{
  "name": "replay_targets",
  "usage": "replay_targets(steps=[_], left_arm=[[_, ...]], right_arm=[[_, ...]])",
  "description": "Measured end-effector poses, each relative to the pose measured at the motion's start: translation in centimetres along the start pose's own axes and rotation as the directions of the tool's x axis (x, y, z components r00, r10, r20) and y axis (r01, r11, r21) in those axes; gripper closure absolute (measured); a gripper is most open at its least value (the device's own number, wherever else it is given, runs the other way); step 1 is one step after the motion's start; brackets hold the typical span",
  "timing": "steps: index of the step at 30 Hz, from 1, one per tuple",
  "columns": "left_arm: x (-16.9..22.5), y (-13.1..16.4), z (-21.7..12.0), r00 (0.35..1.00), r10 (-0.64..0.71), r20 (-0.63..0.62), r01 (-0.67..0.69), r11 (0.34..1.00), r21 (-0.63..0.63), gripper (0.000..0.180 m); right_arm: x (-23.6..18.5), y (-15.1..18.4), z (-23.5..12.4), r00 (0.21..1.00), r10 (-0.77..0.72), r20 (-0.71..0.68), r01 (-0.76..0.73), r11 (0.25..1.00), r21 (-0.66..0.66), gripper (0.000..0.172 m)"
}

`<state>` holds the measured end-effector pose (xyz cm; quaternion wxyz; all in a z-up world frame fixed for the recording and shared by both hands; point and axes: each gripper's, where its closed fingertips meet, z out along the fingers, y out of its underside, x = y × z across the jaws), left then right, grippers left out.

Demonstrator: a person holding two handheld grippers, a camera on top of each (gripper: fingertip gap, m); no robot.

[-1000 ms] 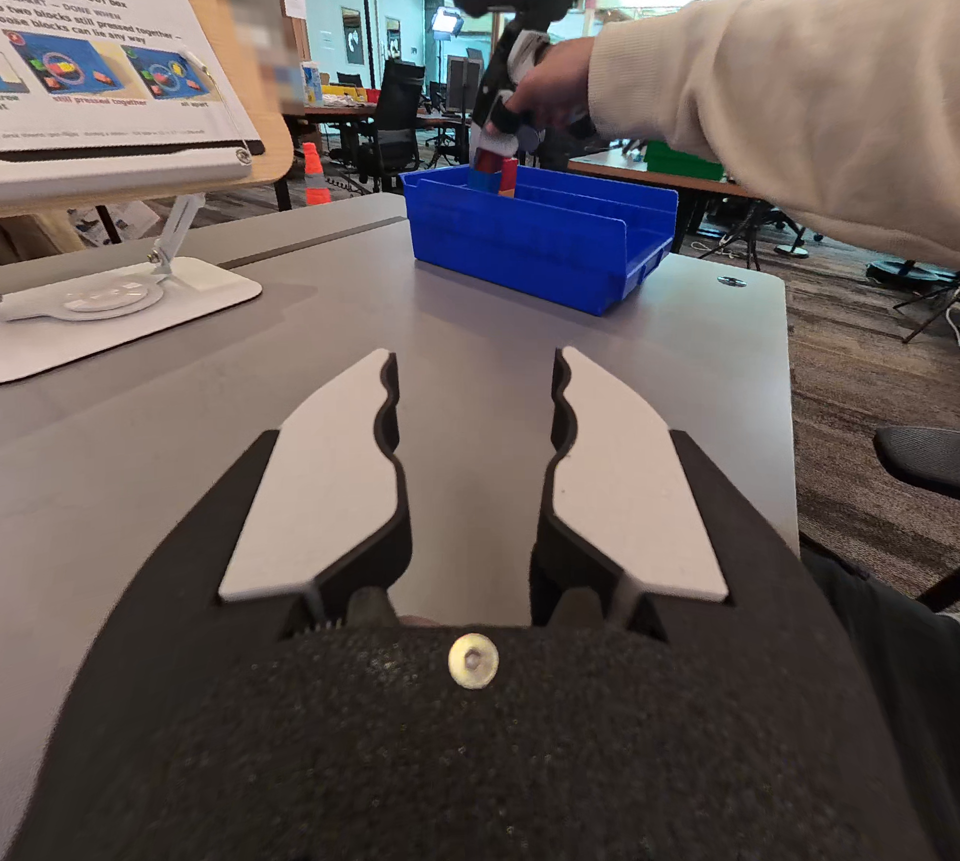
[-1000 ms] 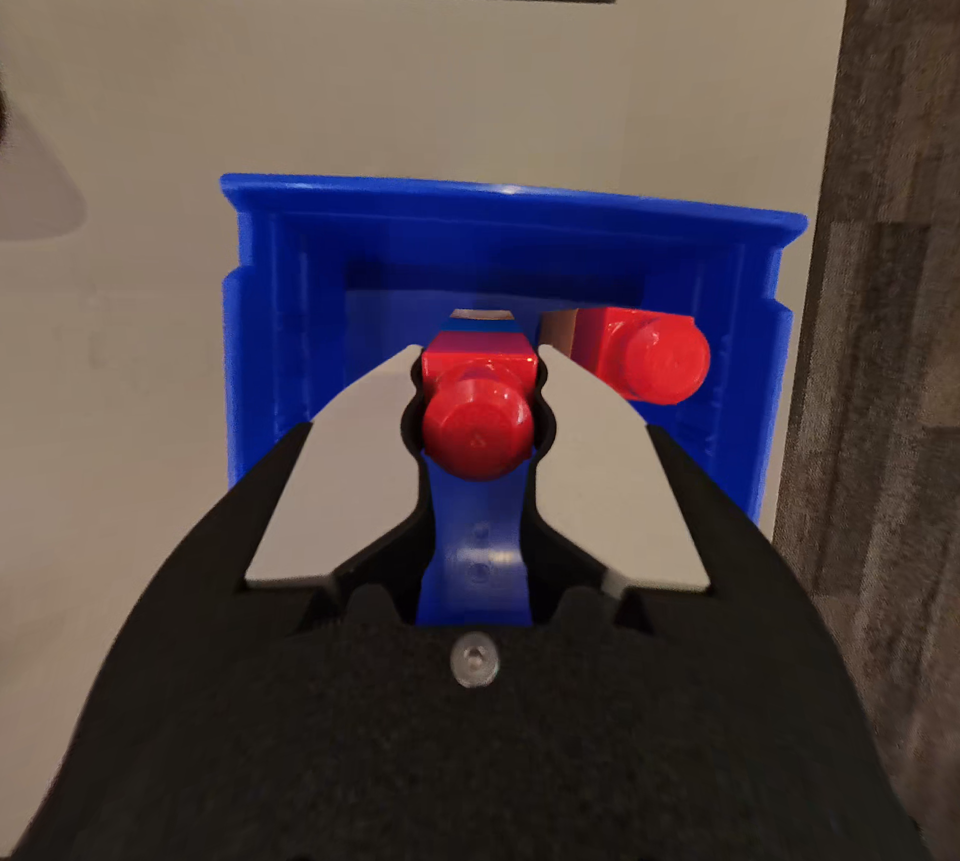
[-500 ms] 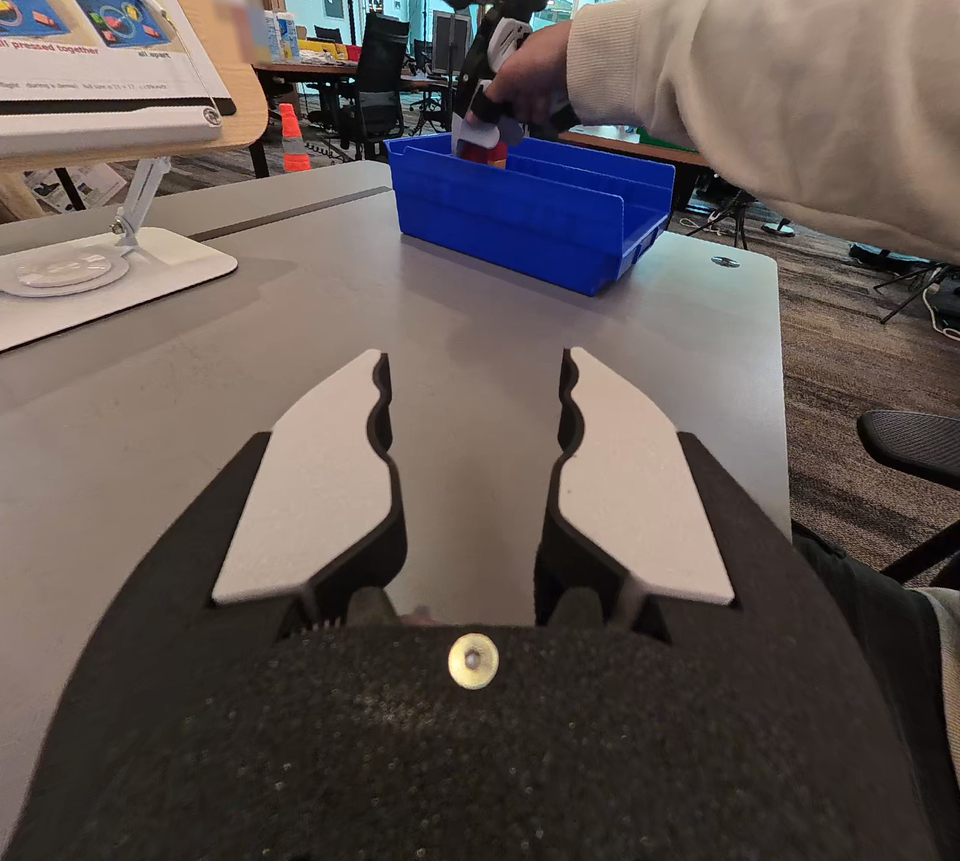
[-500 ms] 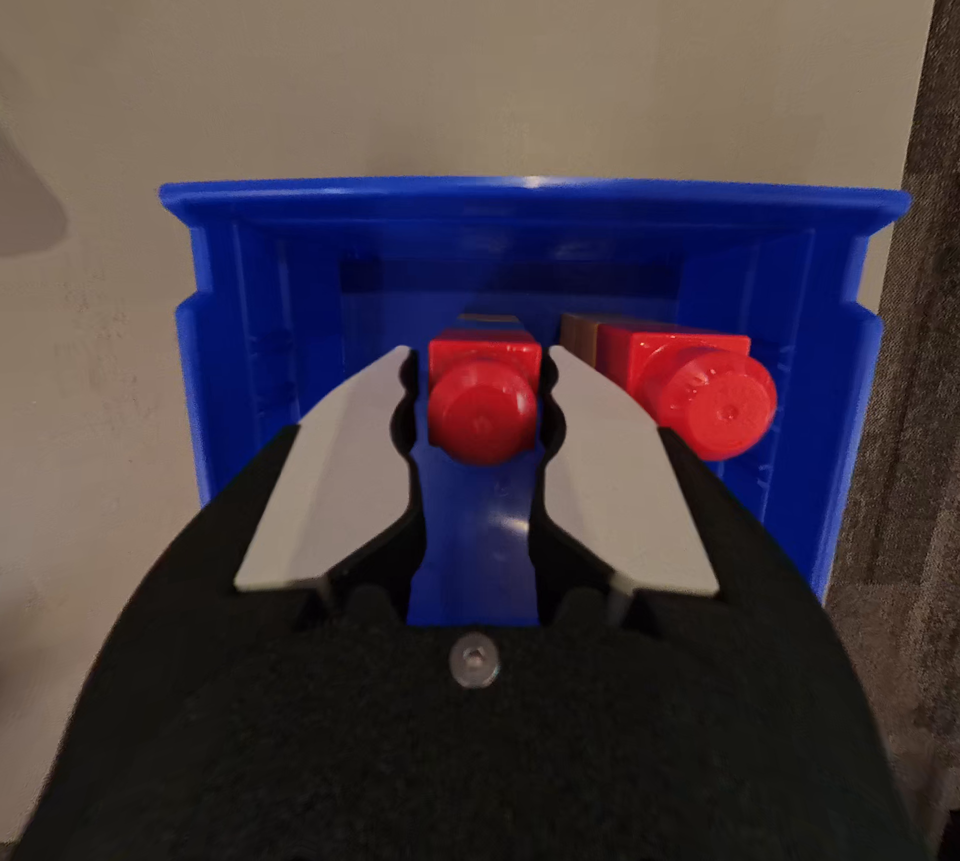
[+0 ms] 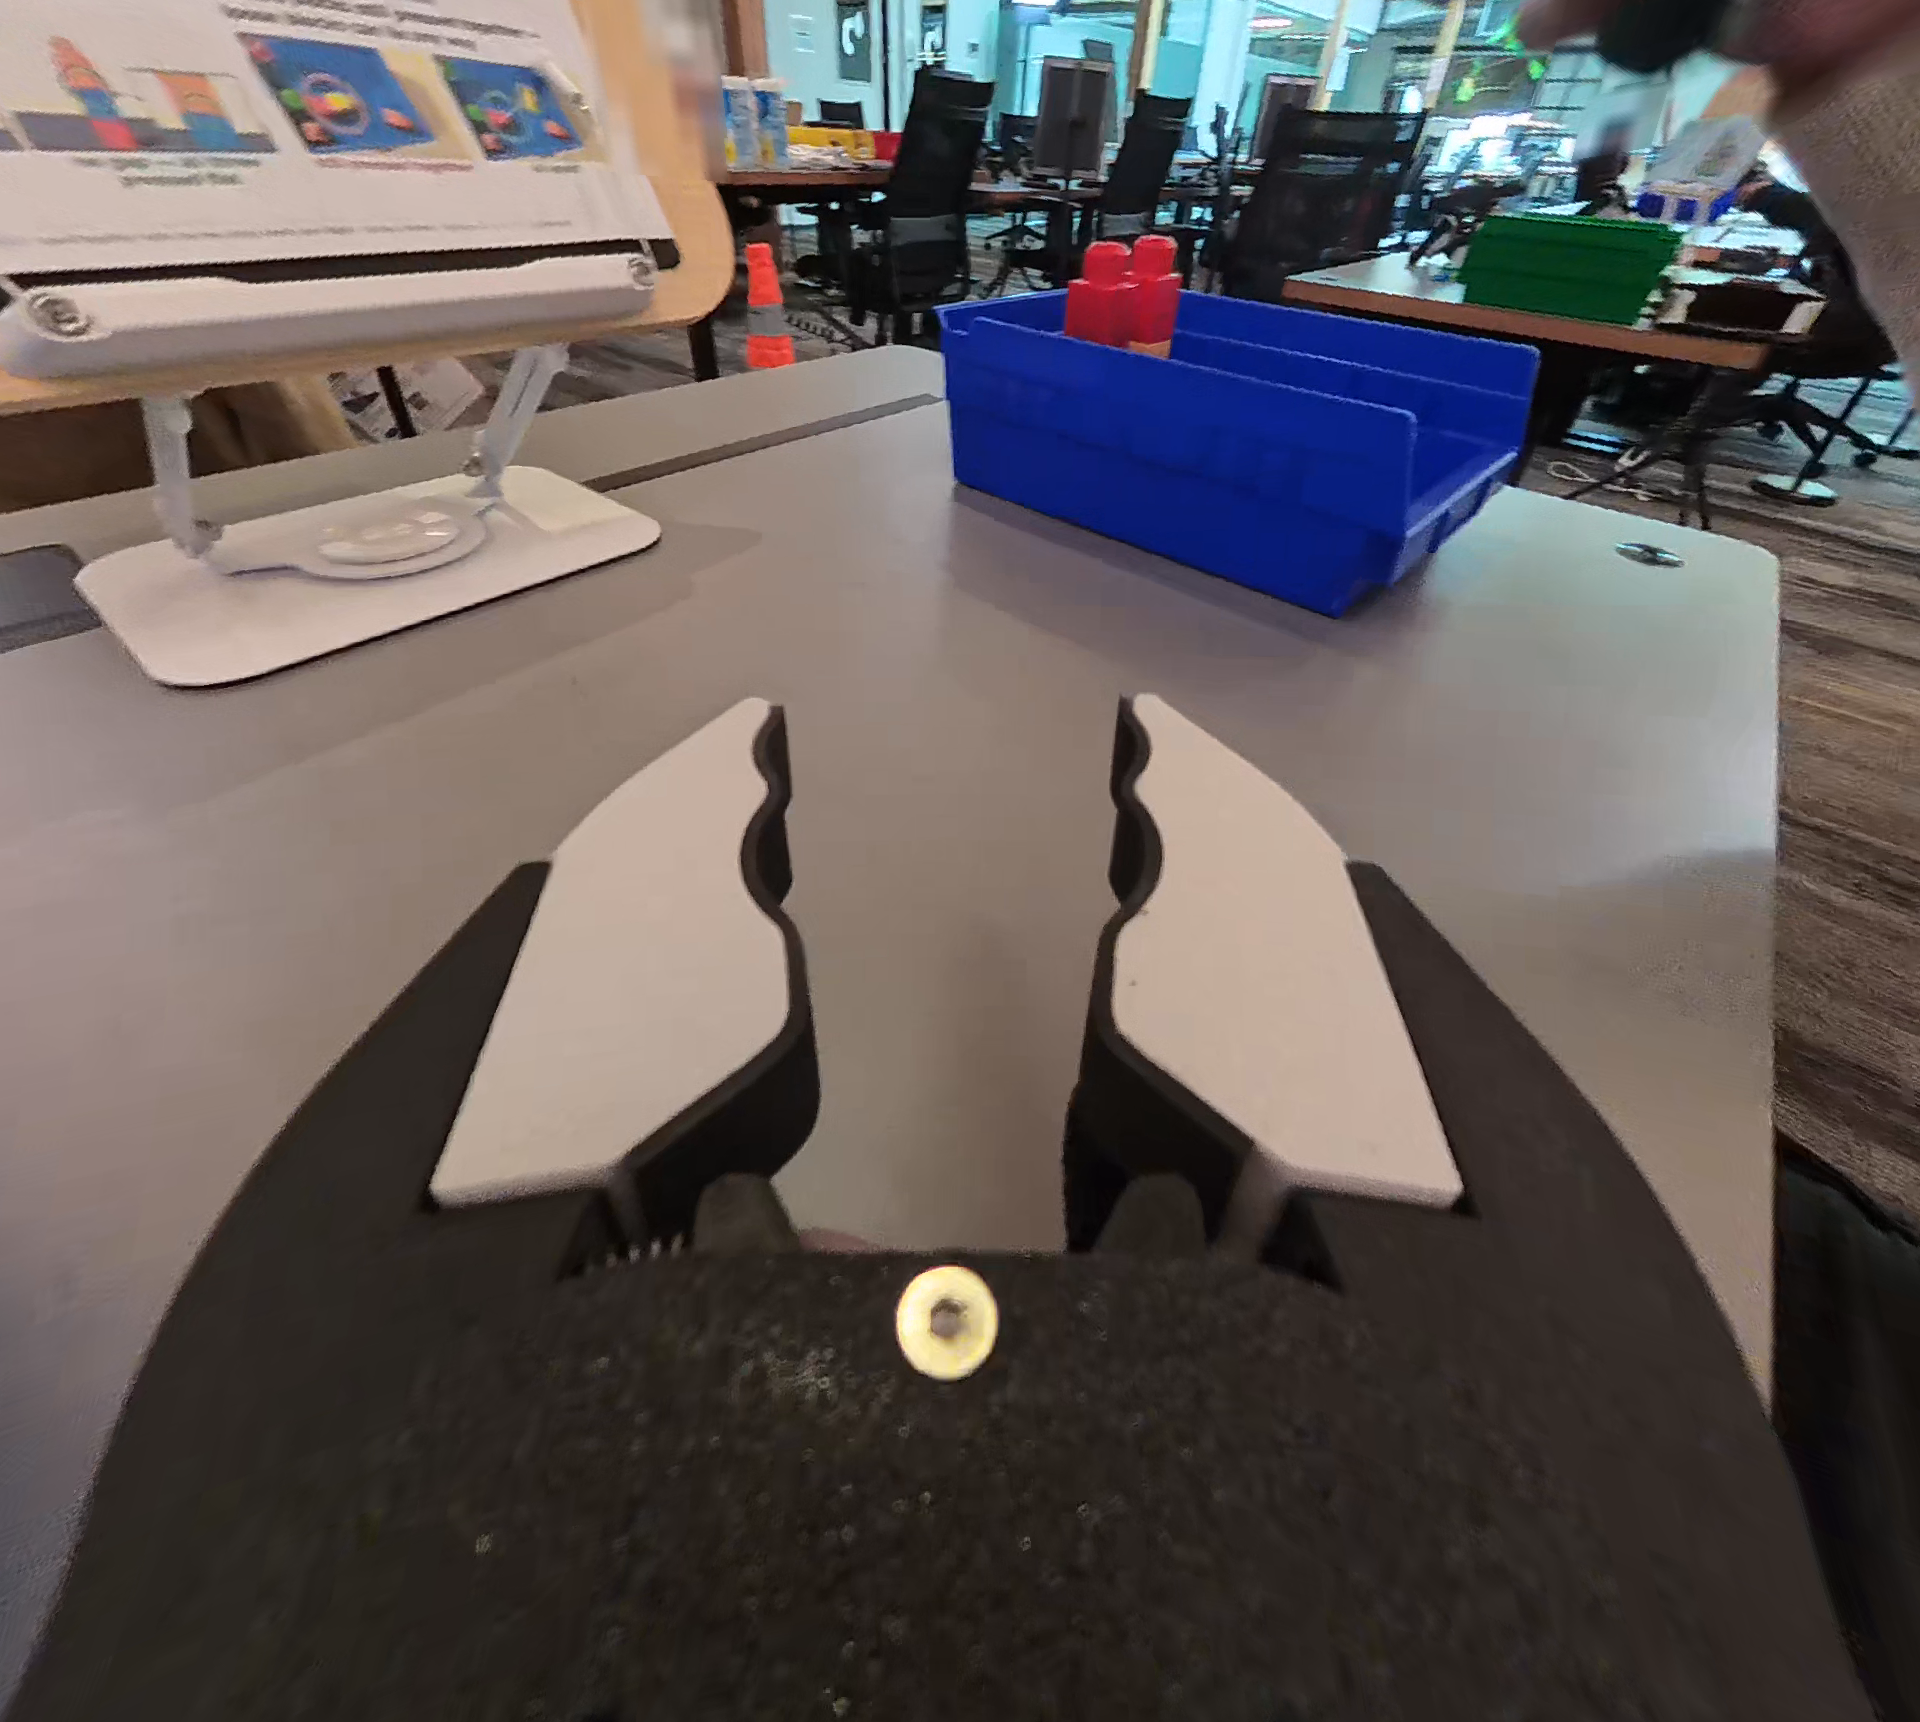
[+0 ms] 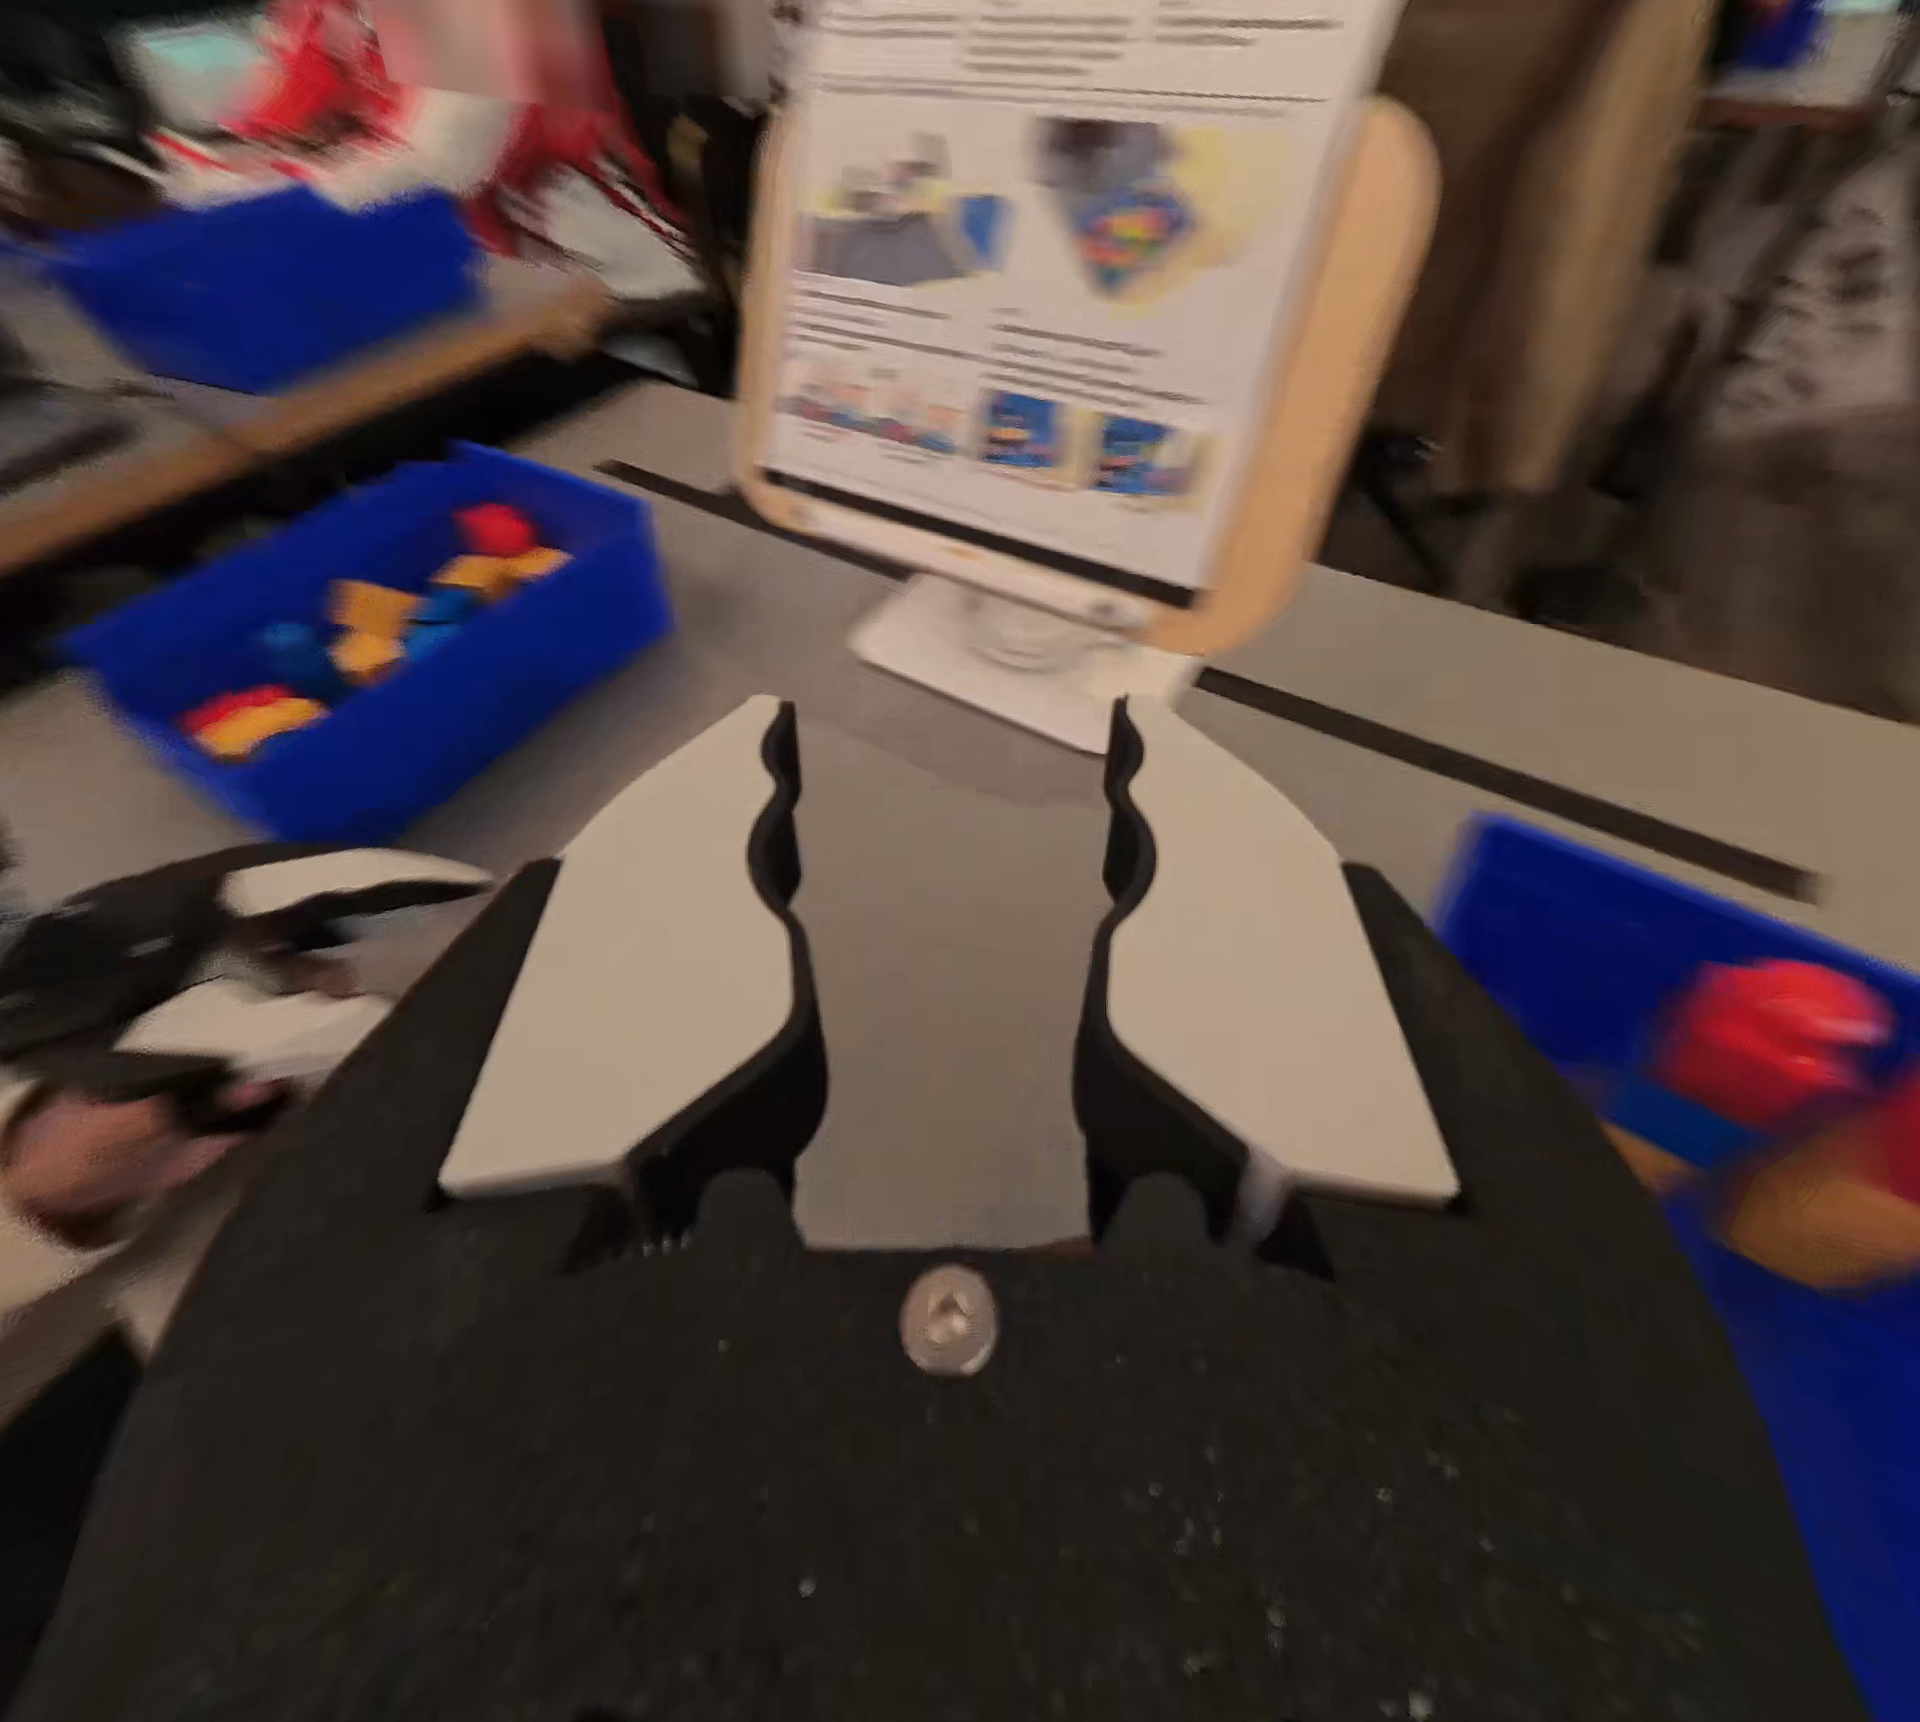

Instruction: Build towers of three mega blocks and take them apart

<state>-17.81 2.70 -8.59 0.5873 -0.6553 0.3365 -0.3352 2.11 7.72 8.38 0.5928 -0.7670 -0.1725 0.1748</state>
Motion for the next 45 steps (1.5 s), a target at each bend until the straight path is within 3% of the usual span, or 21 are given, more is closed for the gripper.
replay_targets(steps=[2,4,6,8,12,17,20,23,27,31,34,37,41,45], left_arm=[[-0.7,0.1,-0.2,0.999,-0.017,0.037,0.017,1.0,0.003,0.121],[-1.4,0.3,-0.4,0.997,-0.04,0.071,0.04,0.999,-0.004,0.122],[-1.8,0.3,-0.6,0.994,-0.063,0.09,0.063,0.998,0.005,0.123],[-1.8,0.3,-0.8,0.992,-0.072,0.106,0.071,0.997,0.012,0.125],[-1.4,0.6,-1.3,0.989,-0.059,0.135,0.062,0.998,-0.017,0.127],[-1.1,0.6,-1.7,0.987,-0.051,0.15,0.064,0.994,-0.085,0.125],[-1.5,-1.5,-3.7,0.983,-0.063,0.172,0.089,0.985,-0.148,0.125],[-5.3,-4.7,-7.9,0.957,-0.059,0.283,0.131,0.961,-0.245,0.123],[-13.4,-6.6,-12.3,0.925,-0.017,0.379,0.206,0.862,-0.463,0.118],[-19.5,-4.4,-13.2,0.917,-0.025,0.398,0.301,0.696,-0.651,0.122],[-23.8,-1.9,-13.4,0.896,0.078,0.437,0.316,0.579,-0.751,0.127],[-26.5,0.6,-13.0,0.883,0.076,0.464,0.371,0.494,-0.787,0.128],[-28.1,3.2,-11.9,0.865,-0.029,0.501,0.464,0.43,-0.775,0.129],[-29.1,5.4,-11.9,0.849,-0.049,0.526,0.505,0.369,-0.78,0.129]], right_arm=[[-6.2,4.5,0.9,0.99,0.022,0.138,-0.034,0.996,0.086,0.115],[-10.2,9.9,3.1,0.973,0.063,0.222,-0.08,0.994,0.07,0.115],[-12.1,14.0,5.6,0.965,0.068,0.254,-0.081,0.996,0.04,0.116],[-12.3,16.2,7.4,0.971,-0.02,0.238,0.023,1.0,-0.01,0.109],[-11.0,15.5,7.4,0.973,-0.094,0.208,0.069,0.99,0.125,0.12],[-10.4,16.4,7.3,0.973,-0.098,0.209,0.072,0.989,0.129,0.121],[-10.4,16.6,7.0,0.972,-0.078,0.222,0.049,0.99,0.132,0.122],[-10.4,16.7,7.0,0.968,-0.041,0.248,0.012,0.993,0.118,0.123],[-10.6,16.9,7.2,0.959,0.011,0.285,-0.04,0.995,0.095,0.122],[-10.7,17.1,7.3,0.957,0.01,0.291,-0.036,0.996,0.084,0.122],[-10.8,17.3,7.4,0.956,0.007,0.293,-0.031,0.997,0.076,0.122],[-10.9,17.5,7.5,0.954,0.013,0.3,-0.033,0.997,0.064,0.122],[-11.0,17.6,7.6,0.952,0.009,0.305,-0.028,0.998,0.058,0.122],[-11.1,17.8,7.6,0.95,0.013,0.312,-0.03,0.998,0.05,0.122]])
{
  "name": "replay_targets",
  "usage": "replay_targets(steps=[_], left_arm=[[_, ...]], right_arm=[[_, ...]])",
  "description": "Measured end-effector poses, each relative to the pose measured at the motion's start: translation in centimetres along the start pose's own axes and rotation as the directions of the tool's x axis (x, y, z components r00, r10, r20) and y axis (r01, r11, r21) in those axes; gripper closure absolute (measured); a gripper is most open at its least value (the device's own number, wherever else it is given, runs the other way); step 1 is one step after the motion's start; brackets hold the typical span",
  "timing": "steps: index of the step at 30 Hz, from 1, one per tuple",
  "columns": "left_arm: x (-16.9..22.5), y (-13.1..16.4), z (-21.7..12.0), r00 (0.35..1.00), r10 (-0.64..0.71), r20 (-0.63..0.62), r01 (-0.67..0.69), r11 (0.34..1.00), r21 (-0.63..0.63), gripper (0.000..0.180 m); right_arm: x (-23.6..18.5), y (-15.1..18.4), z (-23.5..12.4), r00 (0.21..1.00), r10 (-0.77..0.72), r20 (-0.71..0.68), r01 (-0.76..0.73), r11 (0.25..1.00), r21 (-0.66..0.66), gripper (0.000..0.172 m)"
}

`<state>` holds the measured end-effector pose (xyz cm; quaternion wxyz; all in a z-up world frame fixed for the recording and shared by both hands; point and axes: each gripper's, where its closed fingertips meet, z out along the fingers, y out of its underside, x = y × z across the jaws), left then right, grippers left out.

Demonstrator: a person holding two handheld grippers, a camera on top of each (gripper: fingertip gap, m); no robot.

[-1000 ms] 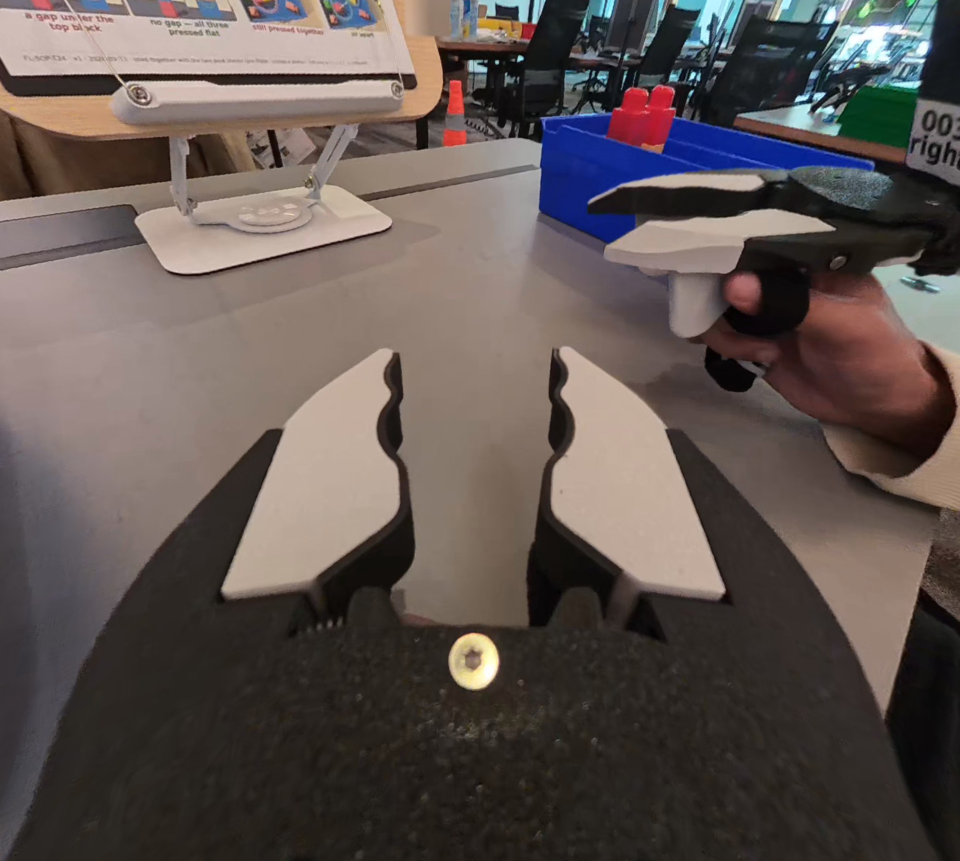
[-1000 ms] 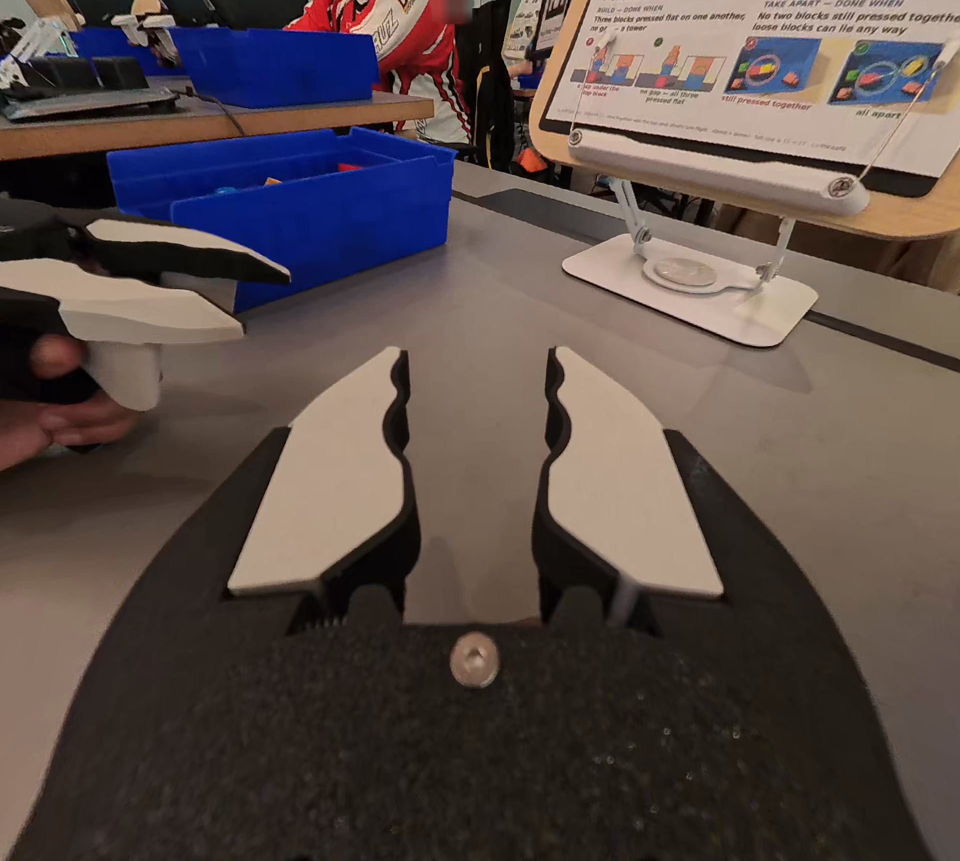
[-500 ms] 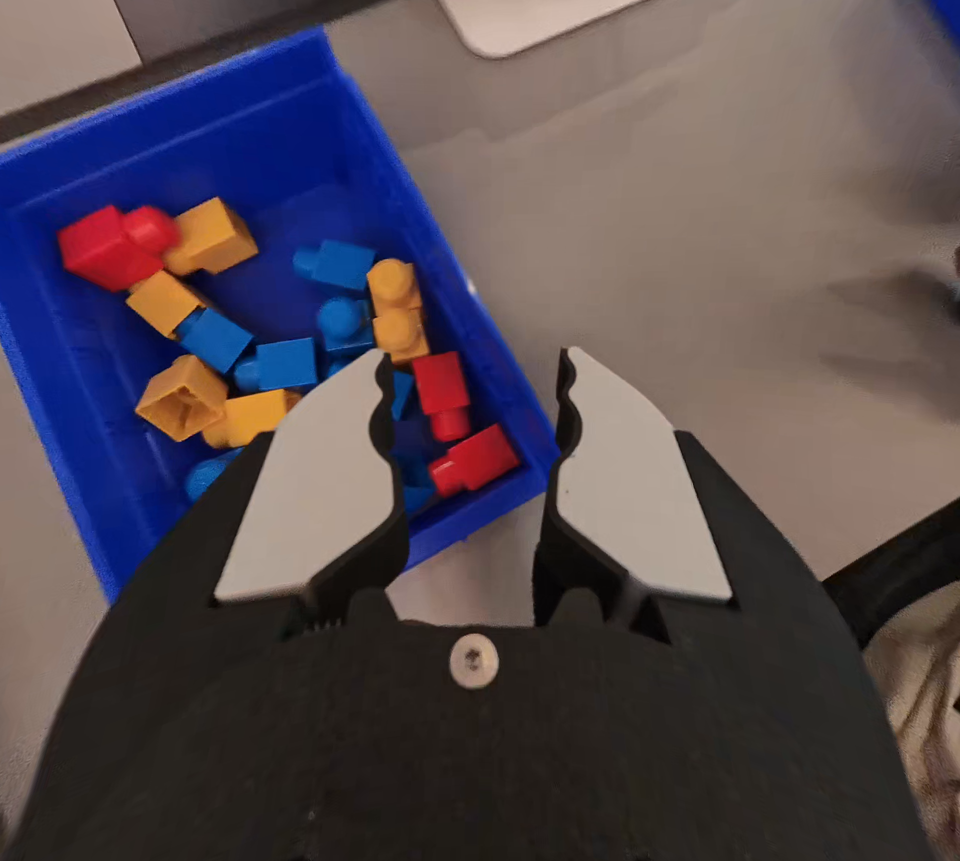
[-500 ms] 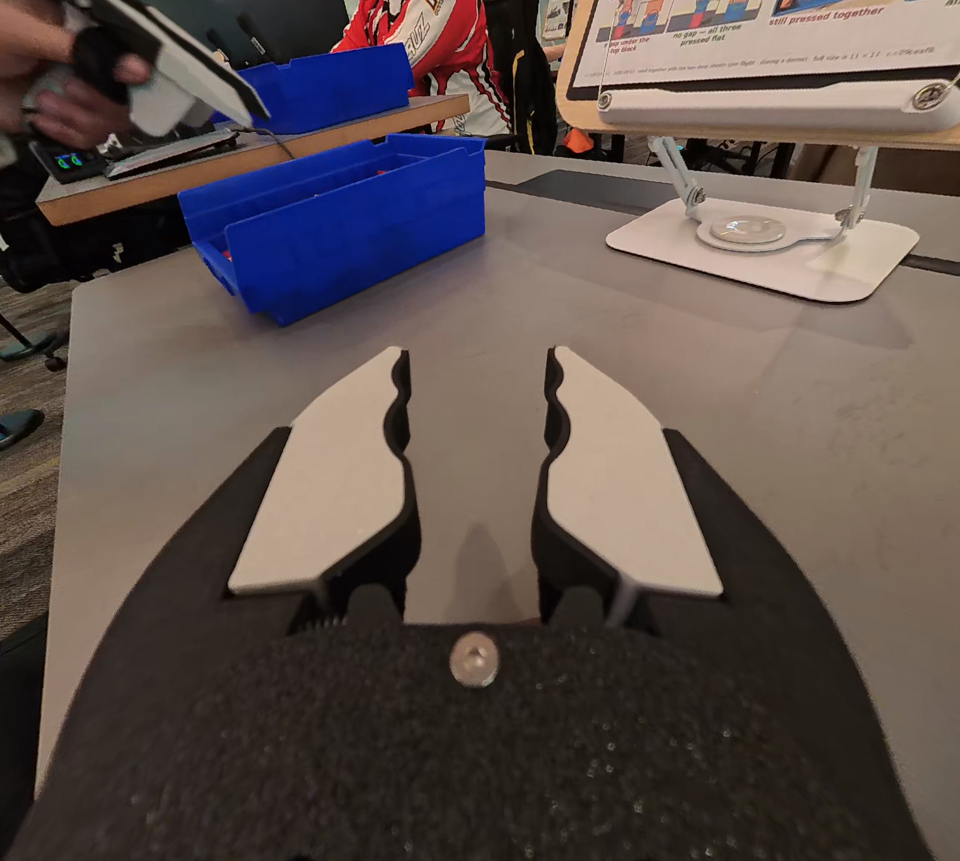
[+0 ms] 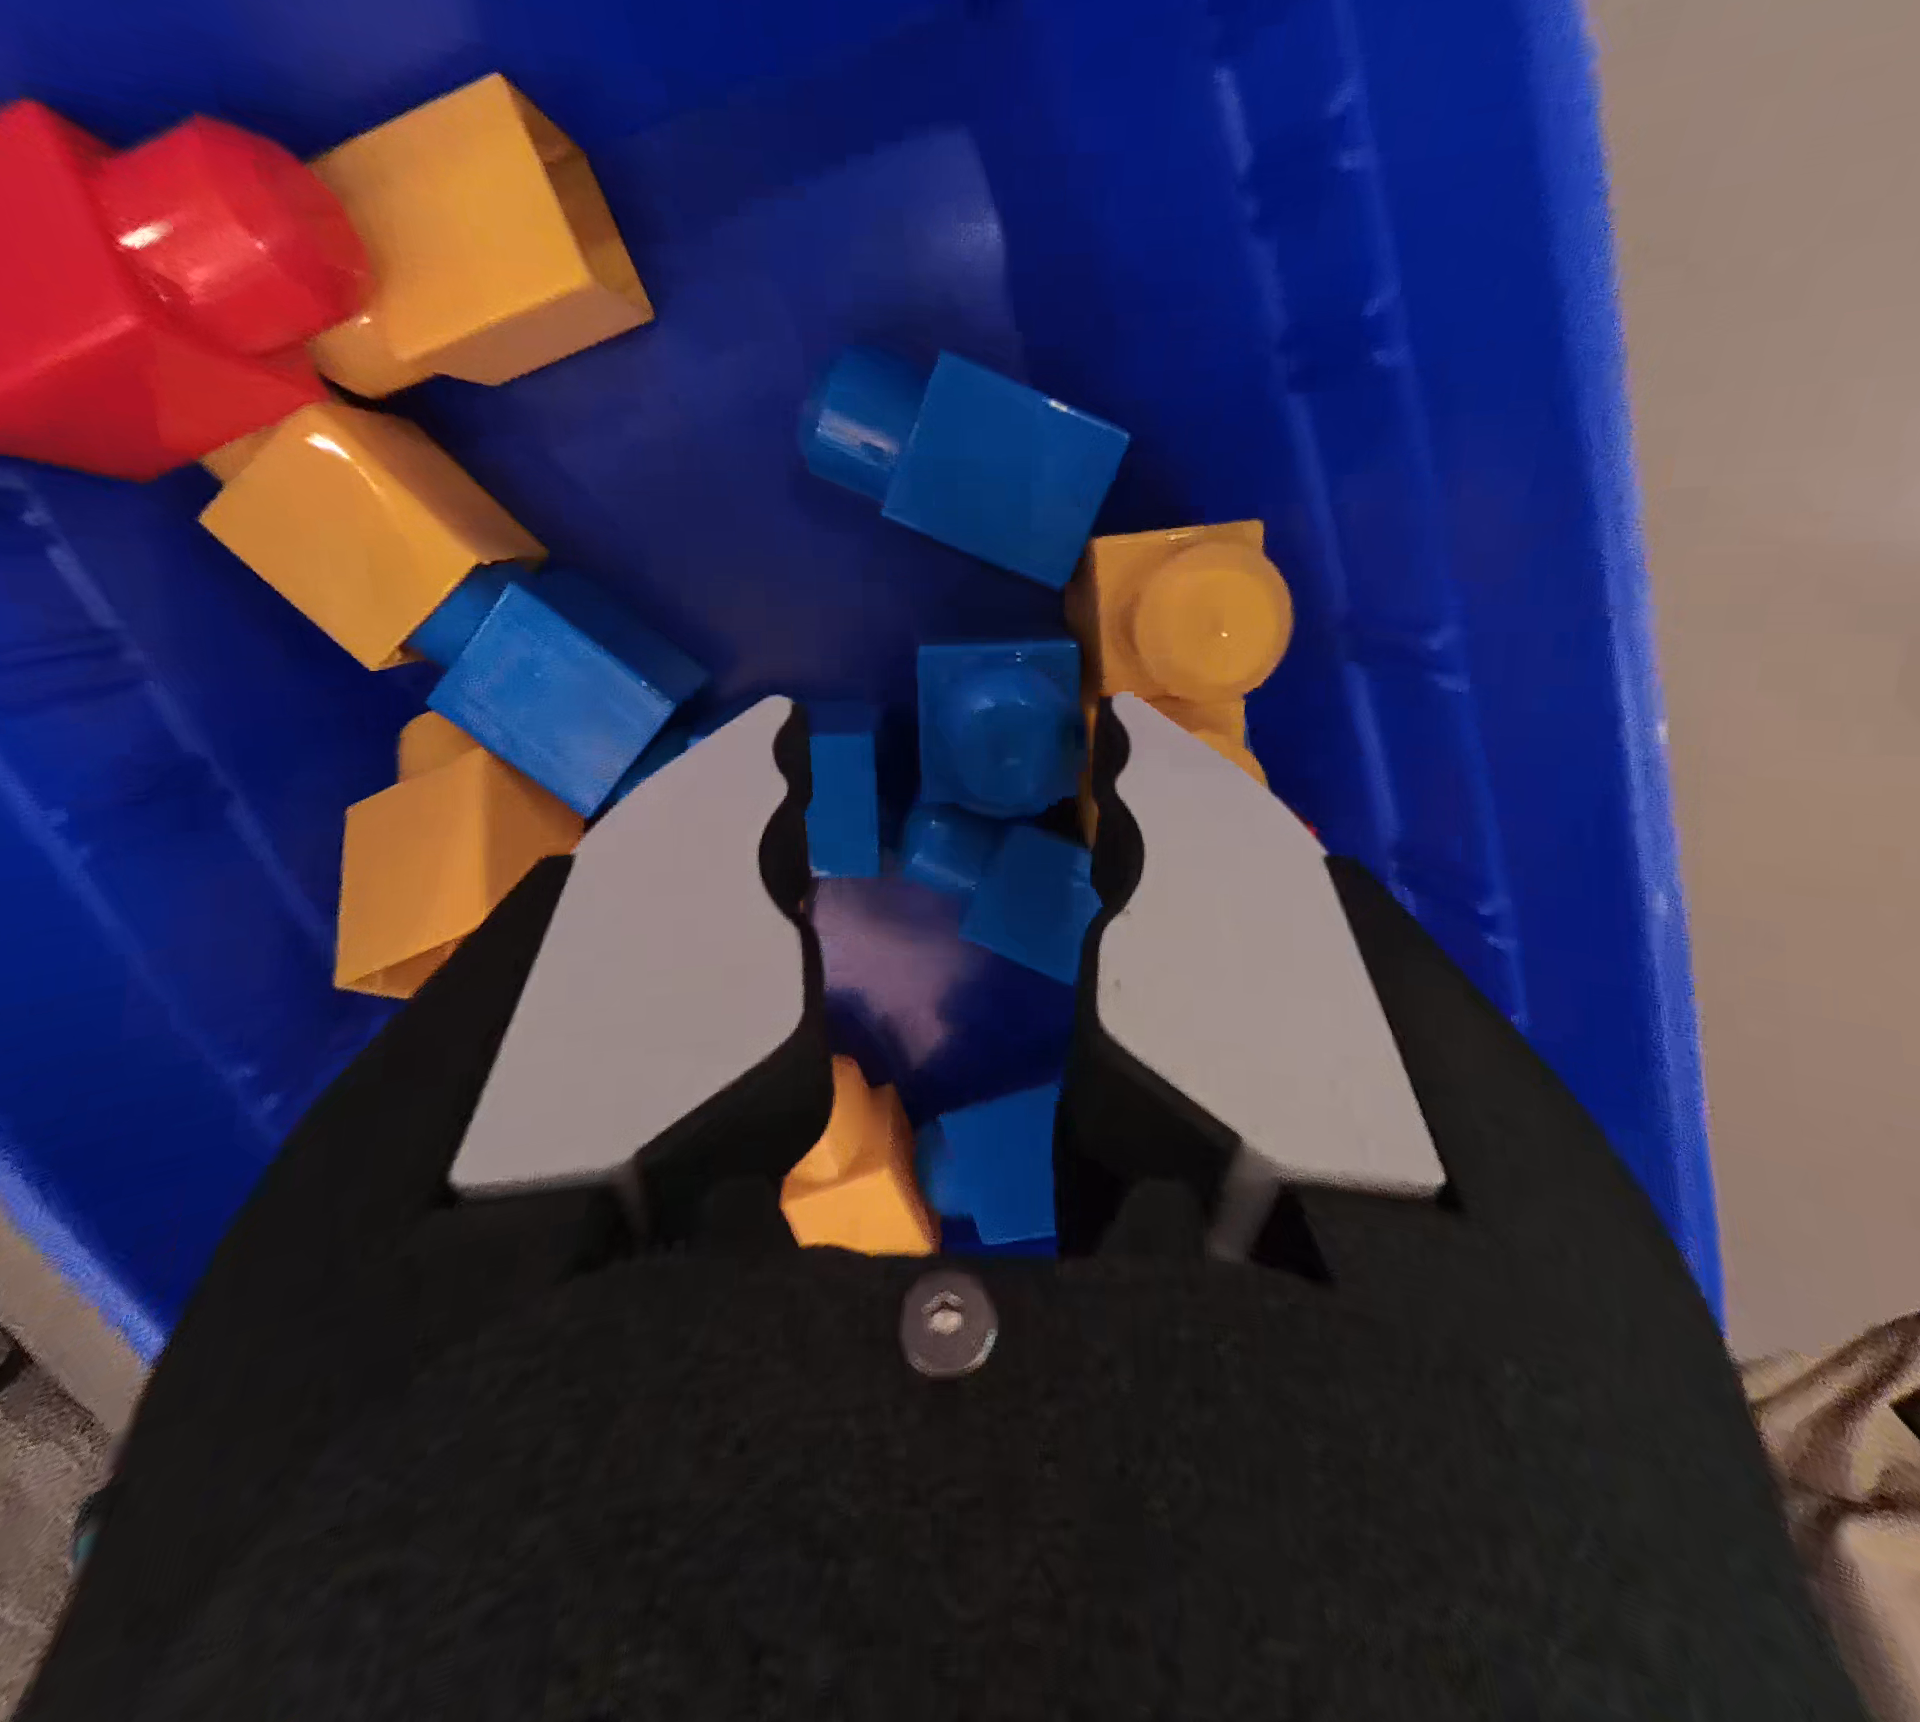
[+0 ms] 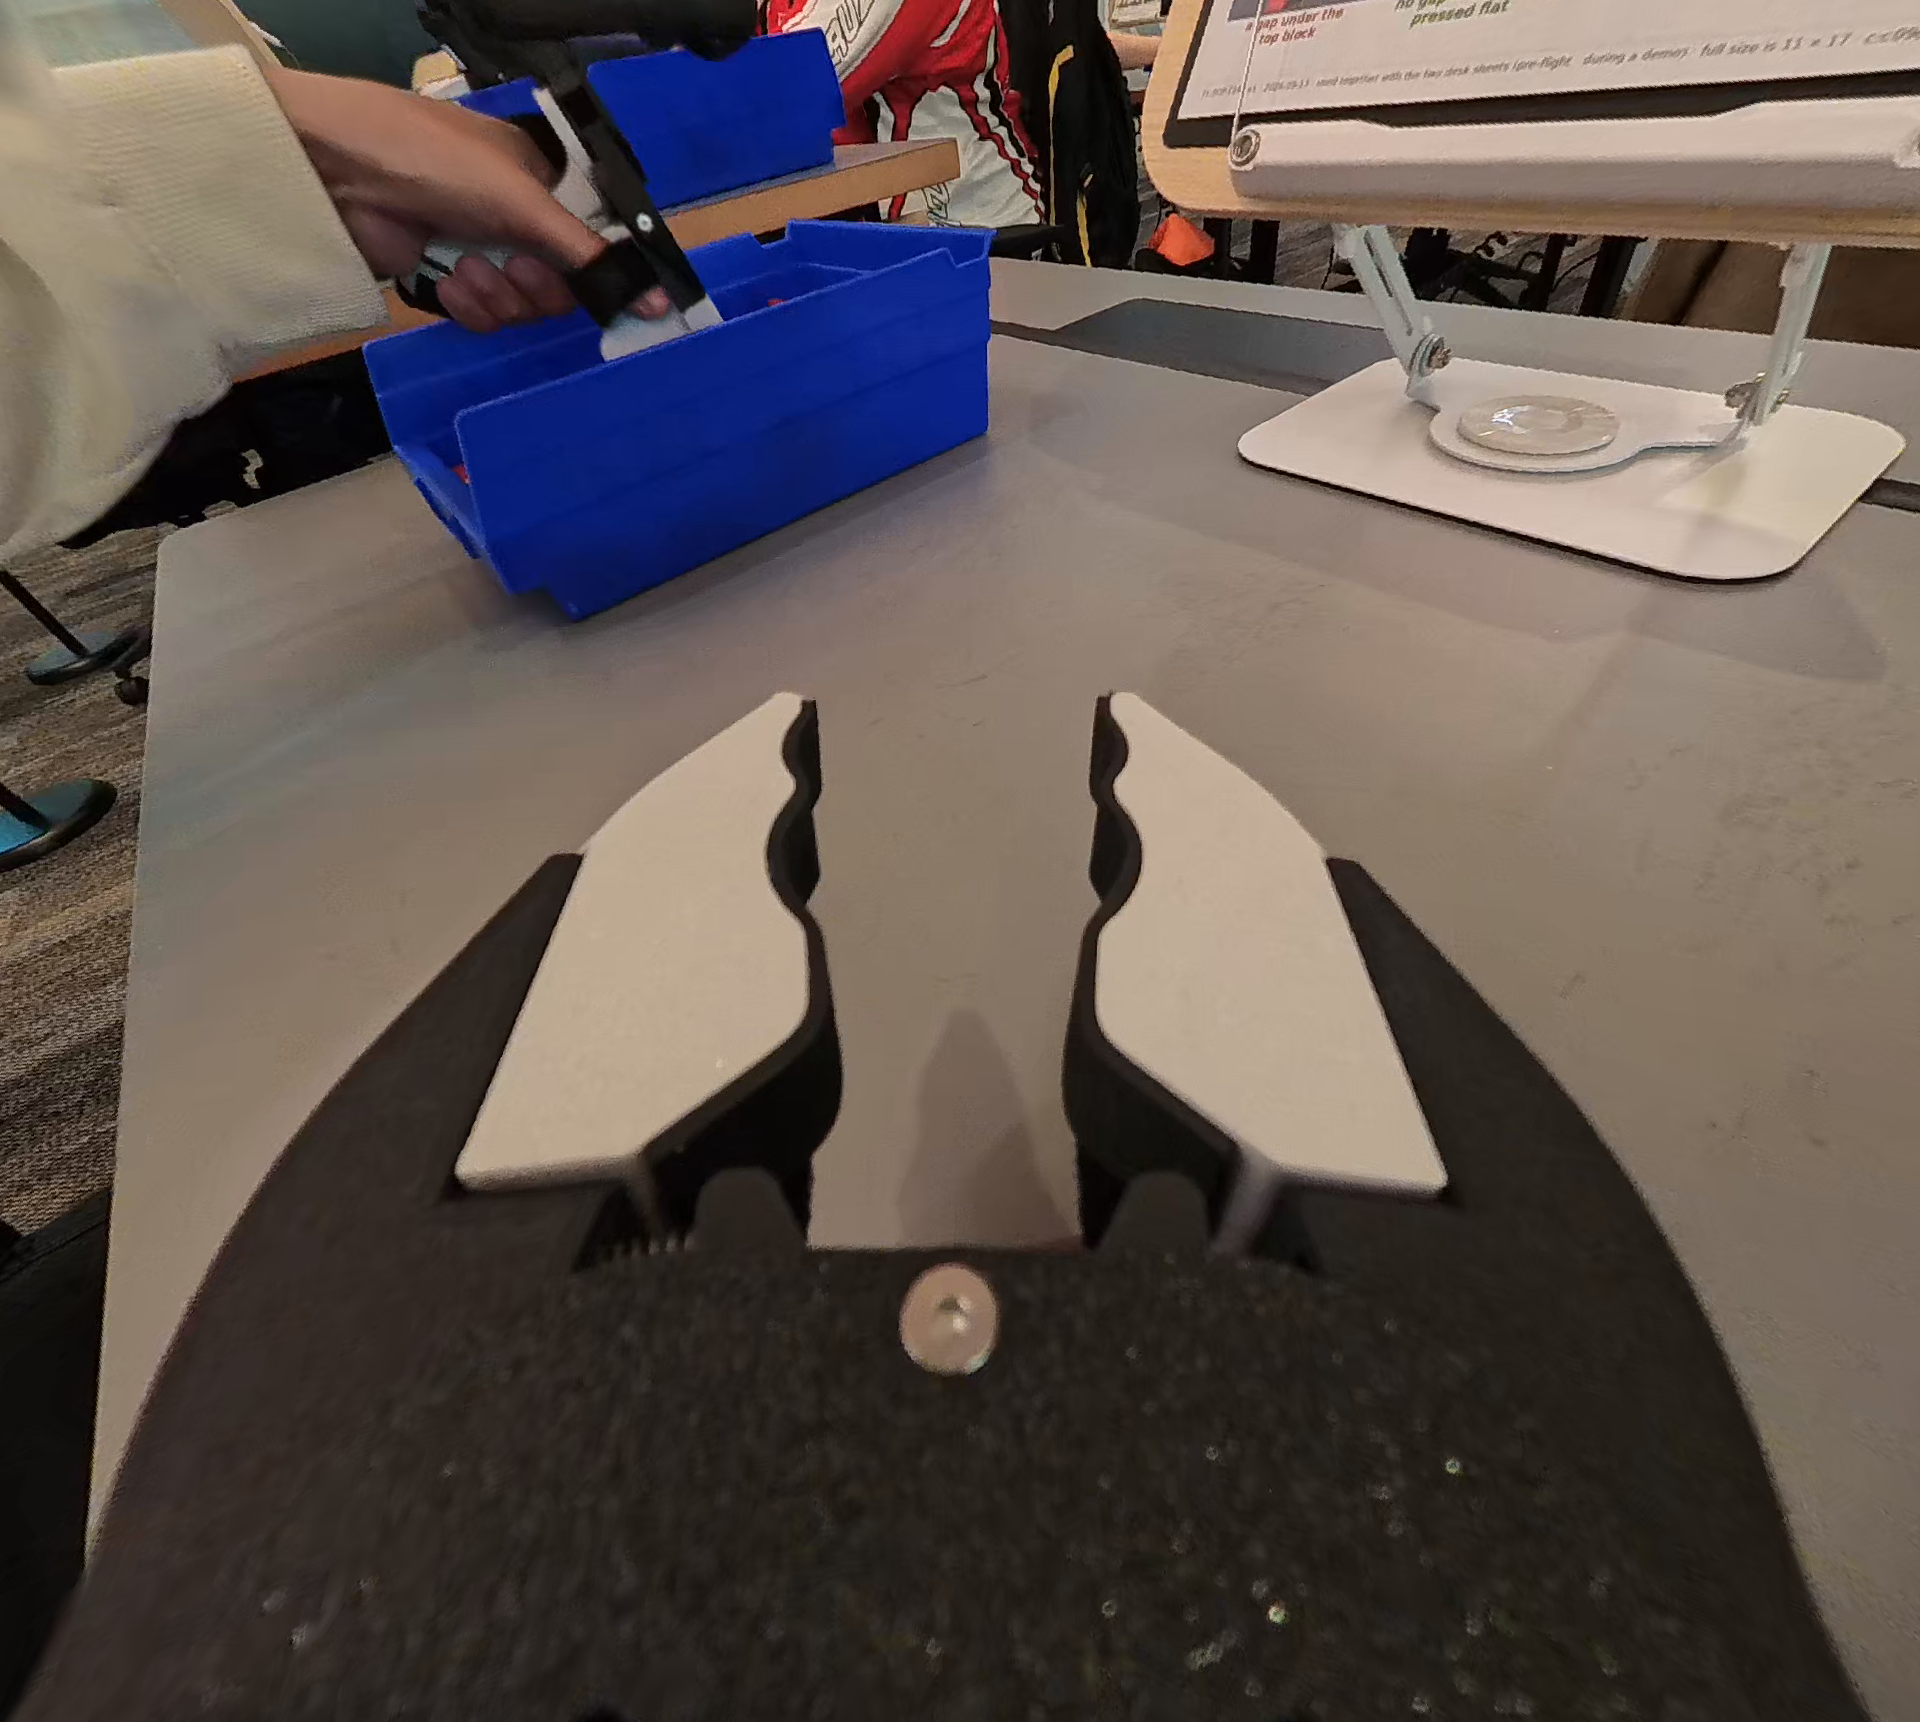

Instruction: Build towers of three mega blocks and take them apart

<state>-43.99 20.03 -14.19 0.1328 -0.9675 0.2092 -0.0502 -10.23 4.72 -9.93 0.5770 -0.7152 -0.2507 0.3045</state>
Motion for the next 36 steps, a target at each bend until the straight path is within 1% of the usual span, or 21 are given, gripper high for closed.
replay_targets(steps=[4,6,8,11,15,18,22,24,26,28,29,31,32,34,36], left_arm=[[0.1,0.3,1.3,0.998,-0.023,-0.054,0.021,0.999,-0.045,0.13],[-0.1,0.6,1.7,0.999,-0.017,-0.042,0.014,0.997,-0.076,0.13],[-0.3,1.2,2.2,0.999,-0.012,-0.033,0.008,0.993,-0.121,0.136],[-0.2,1.4,2.8,0.998,-0.018,-0.058,0.009,0.989,-0.148,0.144],[-0.5,1.6,2.5,0.999,0.018,-0.037,-0.025,0.983,-0.181,0.144],[-0.5,1.1,0.4,0.998,0.041,-0.041,-0.046,0.987,-0.153,0.144],[0.7,-0.9,-5.4,0.993,0.112,-0.045,-0.115,0.992,-0.061,0.144],[3.0,-2.3,-8.3,0.982,0.177,-0.063,-0.177,0.984,0.013,0.144],[6.6,-3.7,-10.5,0.964,0.252,-0.089,-0.245,0.966,0.084,0.144],[11.0,-4.9,-11.6,0.936,0.331,-0.116,-0.316,0.939,0.133,0.144],[13.4,-5.4,-11.5,0.92,0.368,-0.135,-0.35,0.926,0.142,0.144],[18.0,-6.3,-10.0,0.884,0.436,-0.166,-0.417,0.898,0.14,0.144],[20.2,-6.5,-8.7,0.864,0.468,-0.183,-0.454,0.883,0.114,0.144],[23.3,-7.0,-5.3,0.828,0.531,-0.18,-0.532,0.845,0.047,0.144],[25.8,-7.7,-1.8,0.805,0.563,-0.187,-0.574,0.819,-0.002,0.144]], right_arm=[[-0.1,0.2,0.1,1.0,0.005,0.008,-0.005,1.0,-0.009,0.122],[-0.1,0.3,0.2,1.0,0.004,0.01,-0.004,1.0,-0.016,0.122],[-0.2,0.3,0.2,1.0,0.004,0.014,-0.004,1.0,-0.017,0.121],[-0.2,0.4,0.2,1.0,0.004,0.014,-0.004,1.0,-0.022,0.122],[-0.2,0.4,0.2,1.0,0.012,0.016,-0.011,1.0,-0.022,0.122],[-0.1,0.3,0.2,1.0,0.013,0.013,-0.013,1.0,-0.014,0.122],[0.1,-0.3,-0.1,1.0,0.002,-0.002,-0.002,1.0,0.014,0.122],[0.4,-0.8,-0.5,1.0,-0.01,-0.022,0.011,0.999,0.045,0.123],[0.7,-1.3,-0.8,0.999,-0.013,-0.04,0.016,0.997,0.073,0.123],[0.8,-1.7,-1.1,0.999,-0.008,-0.042,0.012,0.996,0.093,0.124],[0.8,-1.7,-1.2,0.999,-0.006,-0.038,0.009,0.995,0.095,0.124],[0.8,-1.7,-1.3,0.999,-0.006,-0.038,0.009,0.995,0.095,0.125],[0.8,-1.6,-1.3,0.999,-0.009,-0.042,0.013,0.996,0.093,0.125],[0.9,-1.5,-1.3,0.999,-0.013,-0.045,0.017,0.996,0.088,0.125],[0.9,-1.5,-1.5,0.999,-0.016,-0.048,0.02,0.996,0.09,0.125]])
